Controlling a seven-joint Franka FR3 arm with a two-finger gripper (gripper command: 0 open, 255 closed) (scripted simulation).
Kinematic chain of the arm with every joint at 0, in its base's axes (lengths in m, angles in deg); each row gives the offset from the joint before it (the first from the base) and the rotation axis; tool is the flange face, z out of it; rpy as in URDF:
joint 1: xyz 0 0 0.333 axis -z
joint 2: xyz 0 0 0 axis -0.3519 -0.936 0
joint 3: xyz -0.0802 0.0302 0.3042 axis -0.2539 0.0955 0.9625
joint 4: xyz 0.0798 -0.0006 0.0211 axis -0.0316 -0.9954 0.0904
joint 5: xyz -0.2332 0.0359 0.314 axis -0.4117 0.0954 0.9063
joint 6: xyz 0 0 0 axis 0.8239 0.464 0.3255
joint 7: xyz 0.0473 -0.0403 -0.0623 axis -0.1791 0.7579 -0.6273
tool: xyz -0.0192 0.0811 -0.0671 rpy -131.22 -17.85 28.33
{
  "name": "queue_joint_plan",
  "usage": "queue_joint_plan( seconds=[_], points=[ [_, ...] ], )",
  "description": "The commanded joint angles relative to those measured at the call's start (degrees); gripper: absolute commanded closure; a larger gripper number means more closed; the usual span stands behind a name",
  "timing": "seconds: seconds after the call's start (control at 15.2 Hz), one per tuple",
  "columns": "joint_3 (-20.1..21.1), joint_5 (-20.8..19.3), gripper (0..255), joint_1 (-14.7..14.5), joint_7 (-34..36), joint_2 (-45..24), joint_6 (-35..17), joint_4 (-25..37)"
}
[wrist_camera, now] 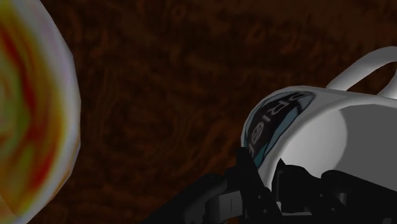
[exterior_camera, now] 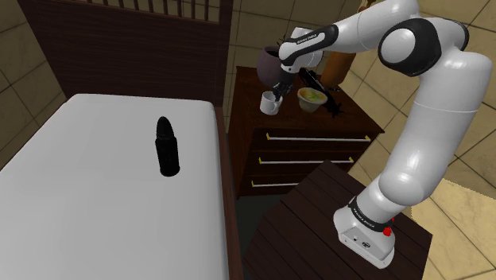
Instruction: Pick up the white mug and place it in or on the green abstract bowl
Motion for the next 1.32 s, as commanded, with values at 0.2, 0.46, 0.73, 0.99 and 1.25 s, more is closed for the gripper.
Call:
queue_joint_plan(
  seconds=[0.2, 0.46, 0.73, 0.99, 1.25],
  points=[
    [0.00, 0.00, 255, 0.00, 0.00, 0.00, 0.00, 0.01],
    [-0.15, -0.41, 255, -0.09, 0.34, 1.12, 1.93, 0.86],
    [-0.32, -0.90, 255, -0.18, 0.77, 2.48, 4.56, 2.19],
    [-0.45, -1.34, 255, -0.25, 1.16, 3.67, 7.25, 3.73],
    [-0.56, -1.72, 255, -0.30, 1.51, 4.69, 10.00, 5.48]
  ],
)
